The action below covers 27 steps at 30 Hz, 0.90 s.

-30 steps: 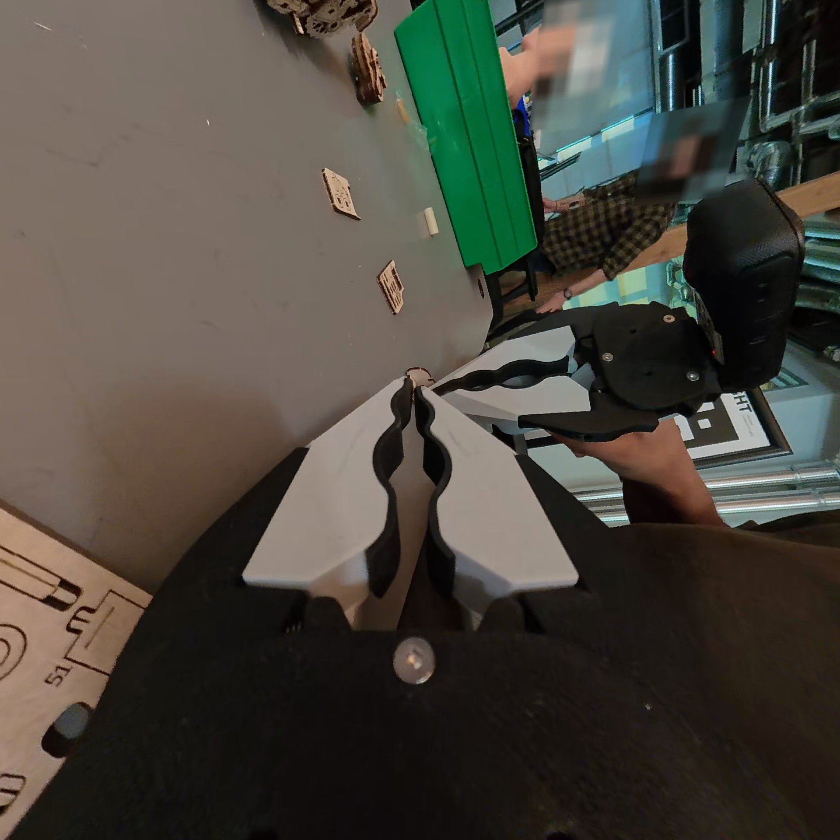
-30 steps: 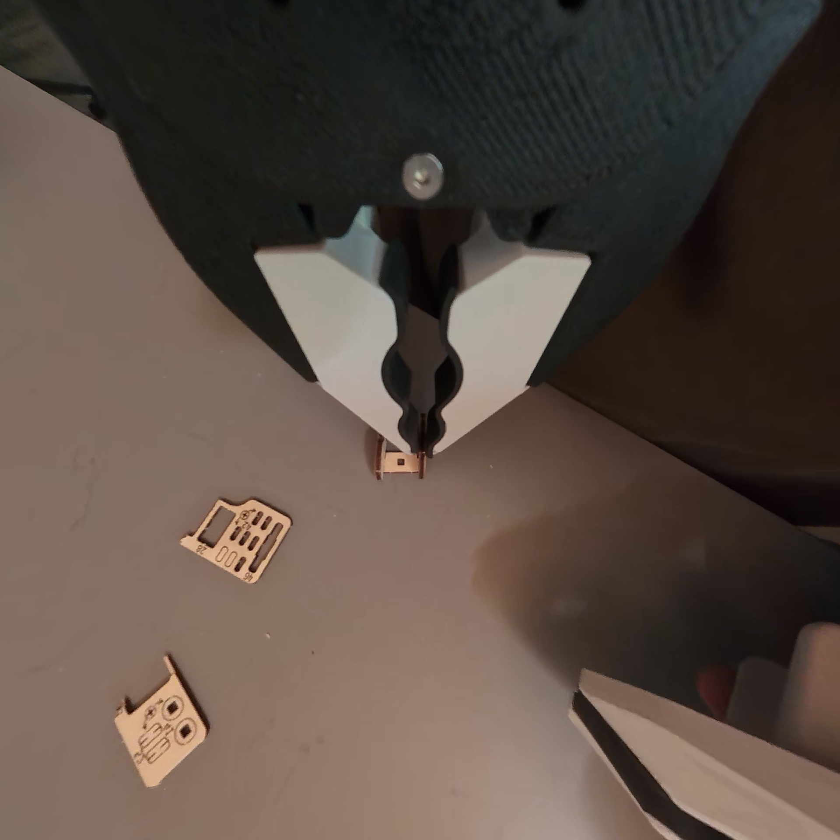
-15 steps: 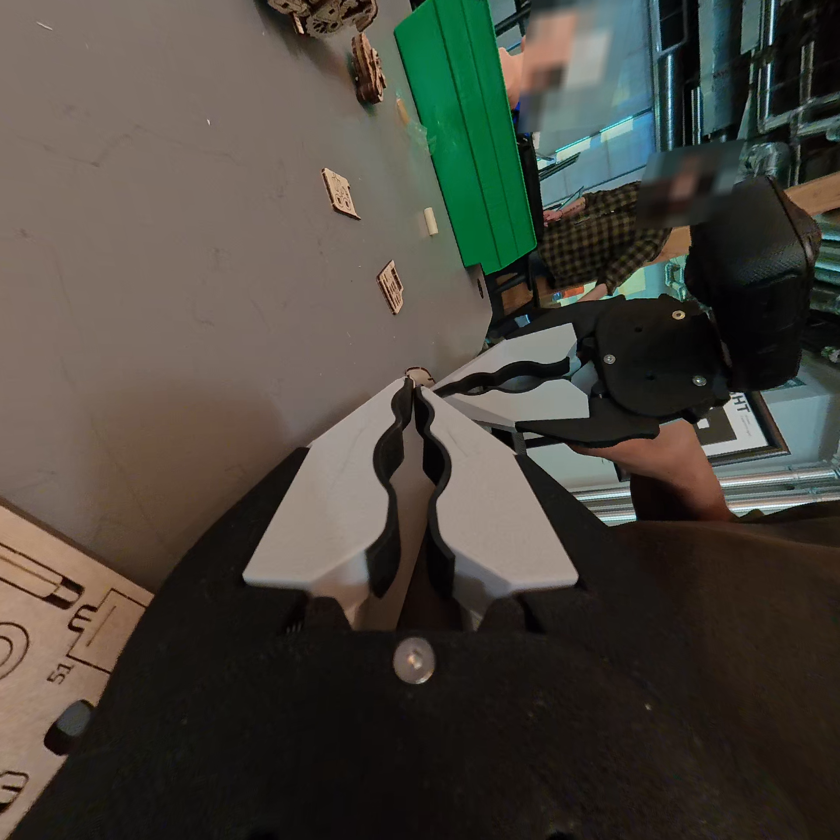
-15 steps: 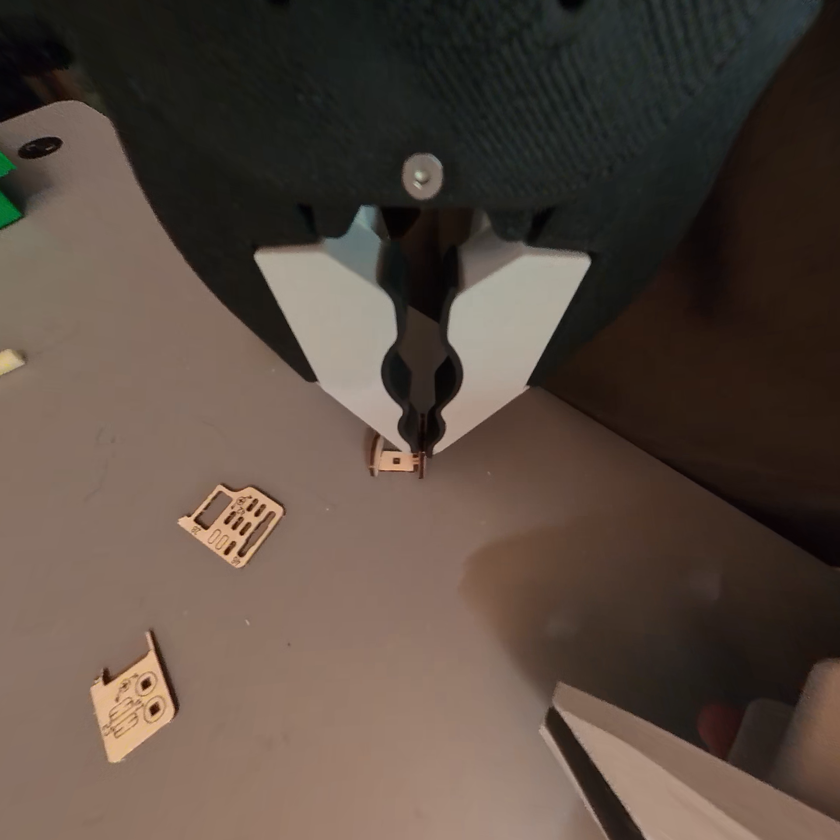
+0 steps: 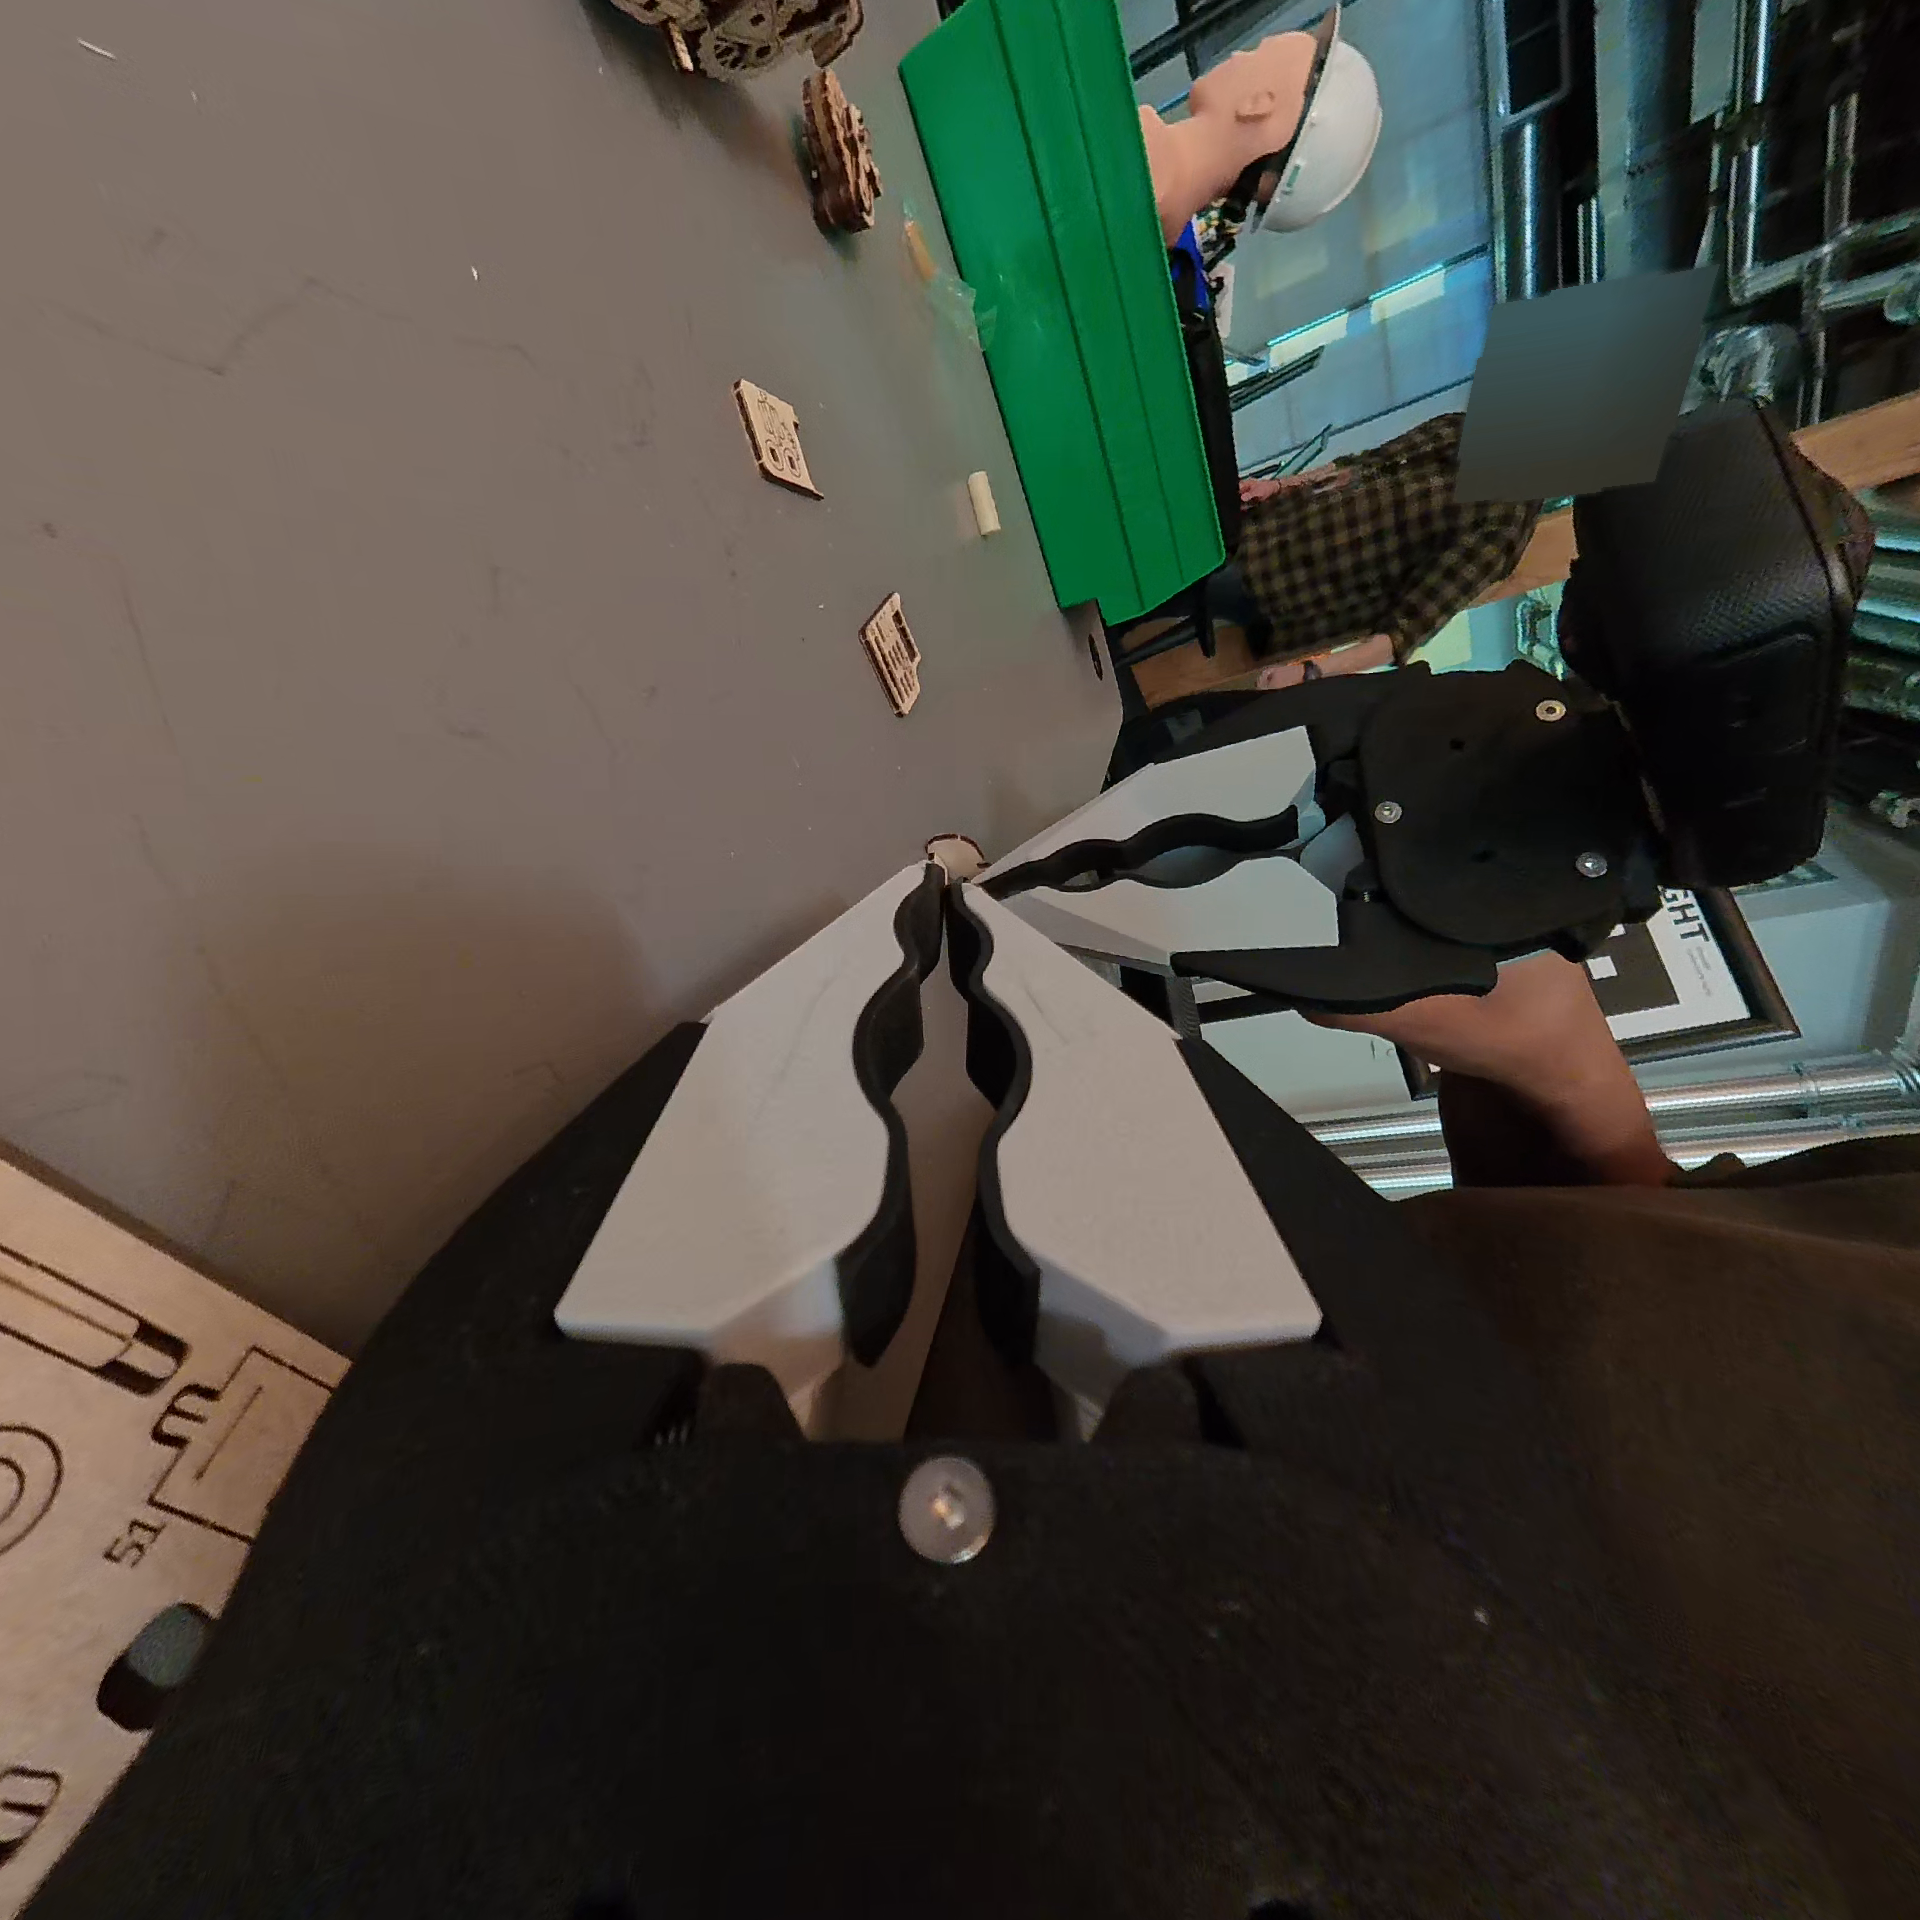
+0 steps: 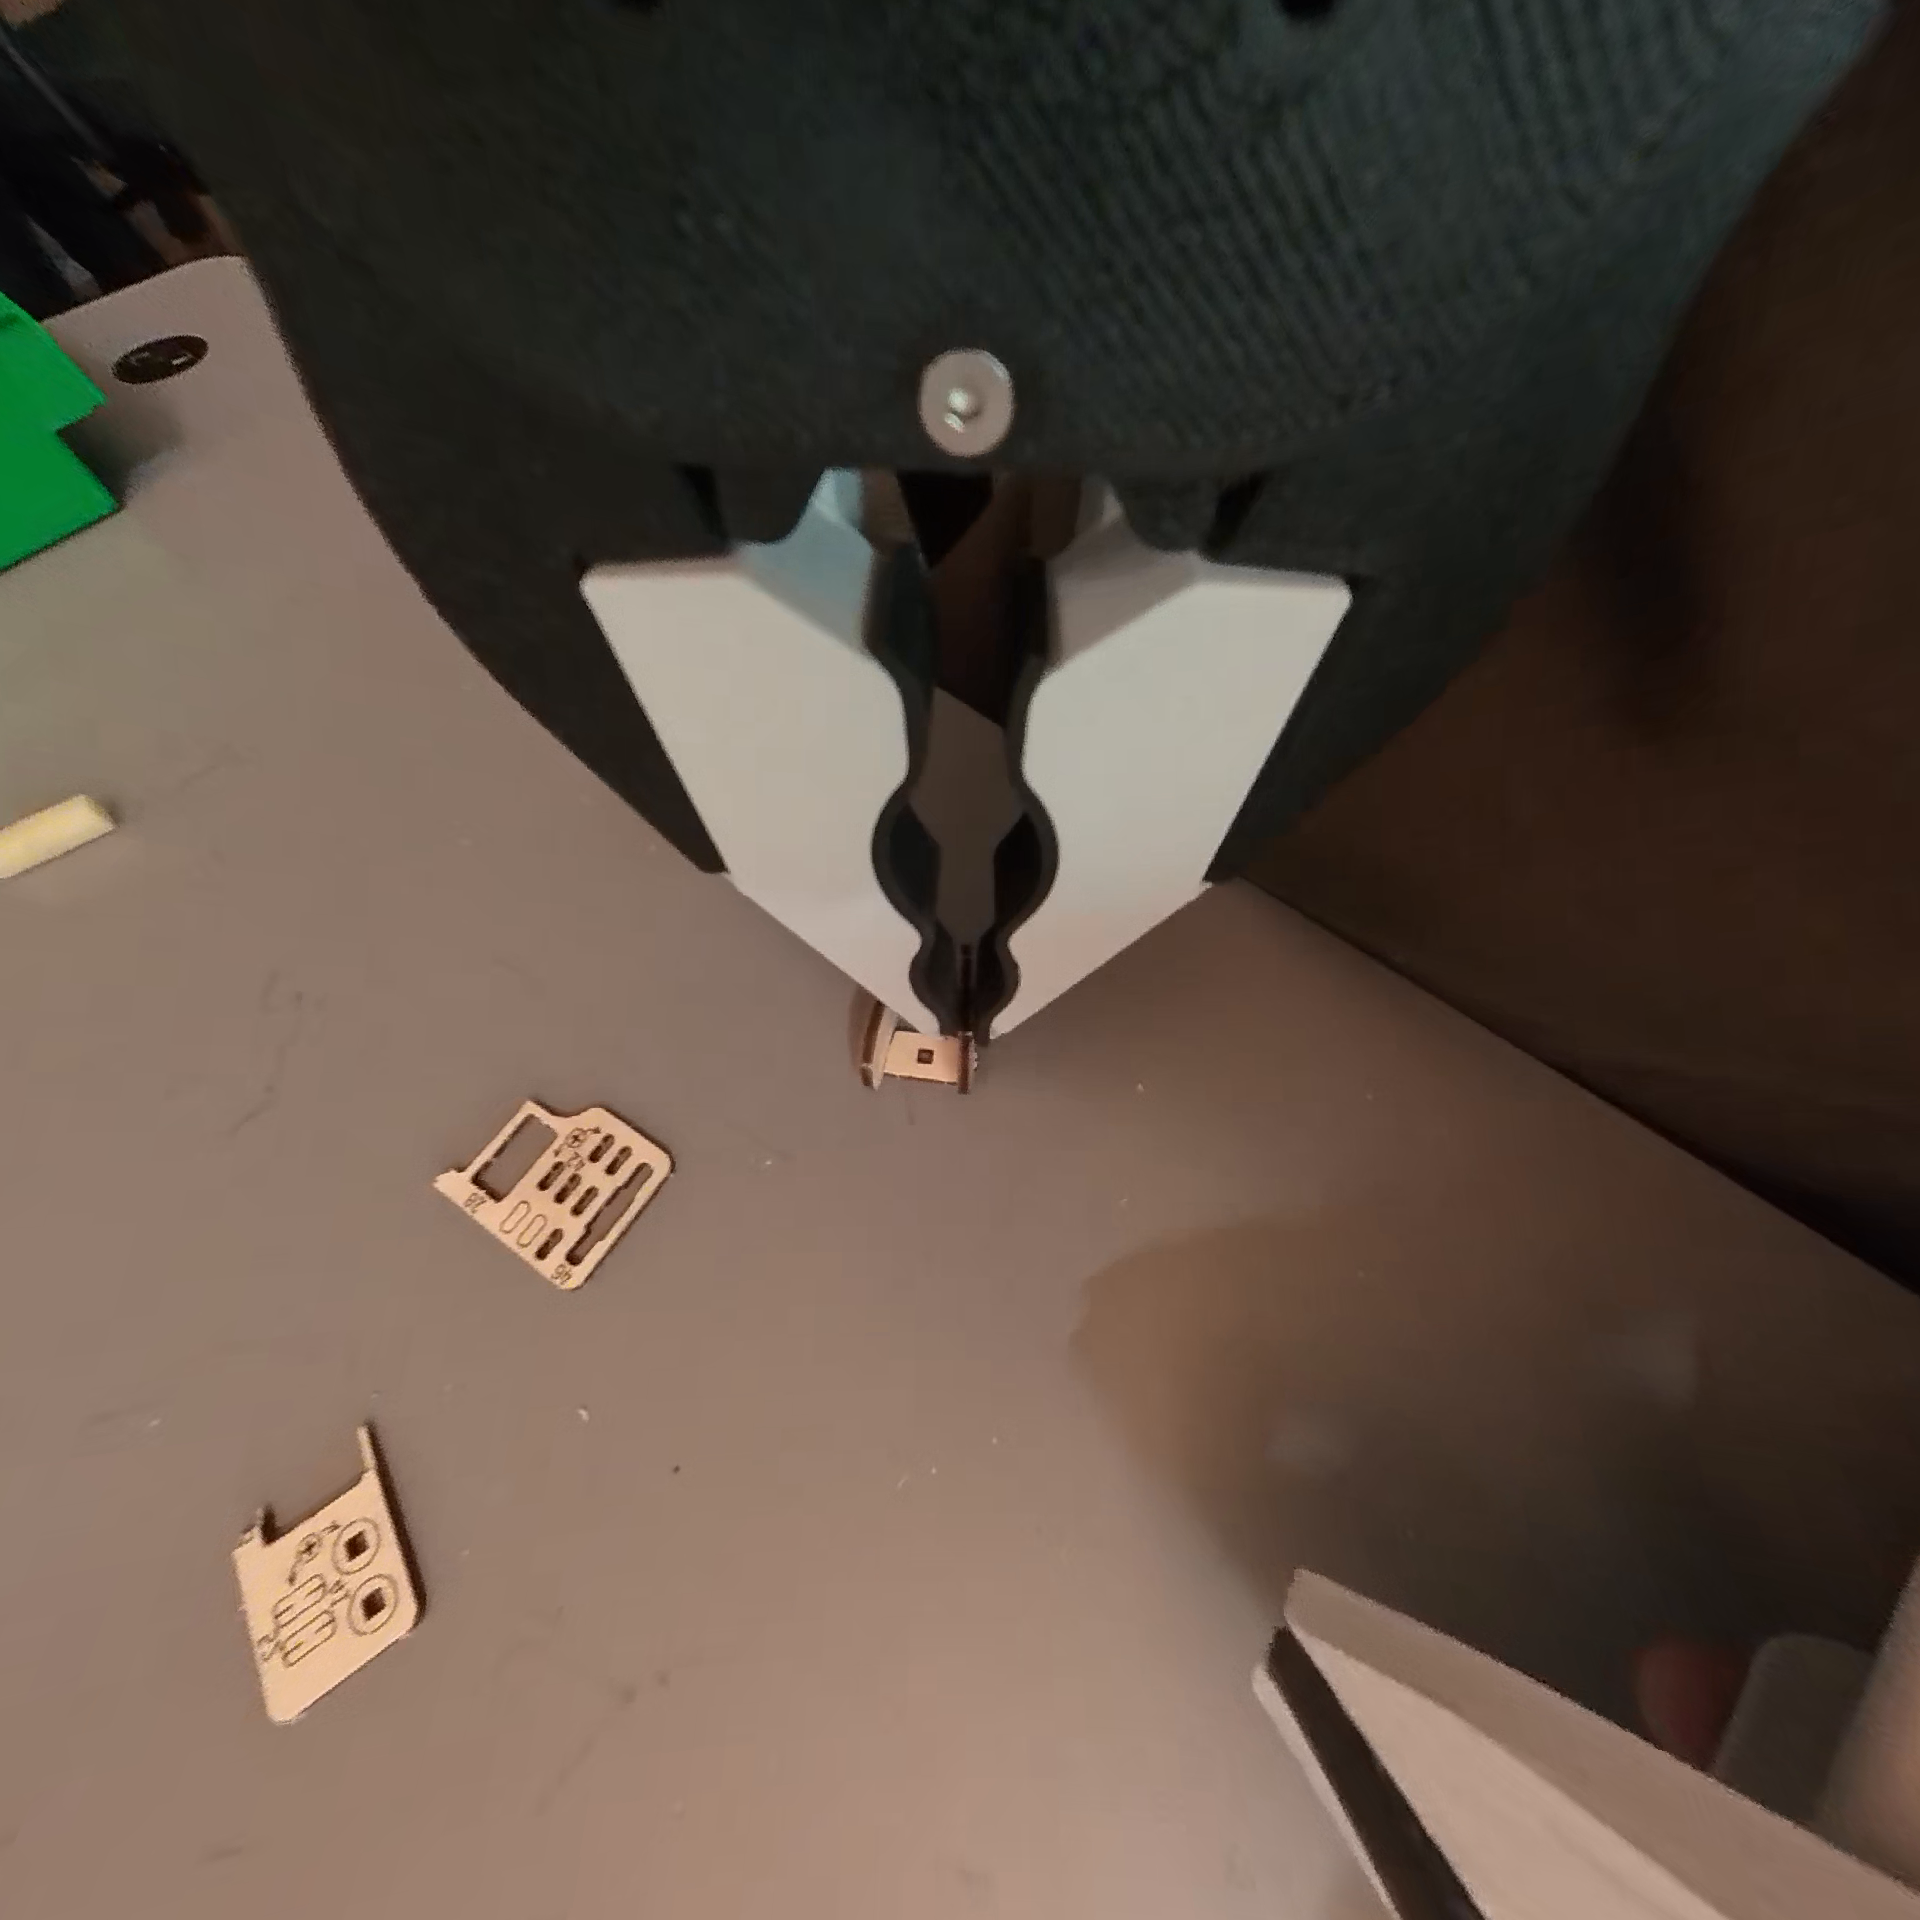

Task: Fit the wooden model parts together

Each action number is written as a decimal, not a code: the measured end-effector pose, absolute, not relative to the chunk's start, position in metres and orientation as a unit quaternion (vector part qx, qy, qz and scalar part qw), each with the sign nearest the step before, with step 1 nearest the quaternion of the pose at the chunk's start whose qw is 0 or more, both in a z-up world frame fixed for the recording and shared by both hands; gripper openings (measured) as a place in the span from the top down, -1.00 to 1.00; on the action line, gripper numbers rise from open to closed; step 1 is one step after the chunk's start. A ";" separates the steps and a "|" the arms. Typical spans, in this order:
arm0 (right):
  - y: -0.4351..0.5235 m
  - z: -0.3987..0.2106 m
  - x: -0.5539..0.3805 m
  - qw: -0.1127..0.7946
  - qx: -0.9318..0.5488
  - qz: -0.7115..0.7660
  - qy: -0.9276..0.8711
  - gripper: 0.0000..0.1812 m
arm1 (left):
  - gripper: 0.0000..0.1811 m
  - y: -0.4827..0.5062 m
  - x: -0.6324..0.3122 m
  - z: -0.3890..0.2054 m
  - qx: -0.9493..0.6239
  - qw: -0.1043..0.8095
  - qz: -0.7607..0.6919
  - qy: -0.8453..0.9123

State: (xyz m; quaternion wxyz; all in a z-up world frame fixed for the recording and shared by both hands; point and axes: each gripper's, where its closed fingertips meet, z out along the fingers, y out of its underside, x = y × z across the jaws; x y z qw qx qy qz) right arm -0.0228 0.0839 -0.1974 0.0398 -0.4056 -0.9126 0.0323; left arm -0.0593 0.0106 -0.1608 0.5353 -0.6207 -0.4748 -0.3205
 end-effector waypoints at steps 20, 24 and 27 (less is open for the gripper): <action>0.081 -0.197 -0.027 0.048 -0.432 0.043 -0.899 0.99 | 1.00 0.011 -0.058 -0.161 -0.621 0.534 -0.325 -0.474; 0.082 -0.197 -0.028 0.049 -0.449 0.047 -0.891 0.99 | 1.00 0.011 -0.058 -0.161 -0.621 0.534 -0.325 -0.474; 0.082 -0.197 -0.028 0.046 -0.466 0.052 -0.882 0.99 | 1.00 0.012 -0.058 -0.161 -0.621 0.533 -0.326 -0.473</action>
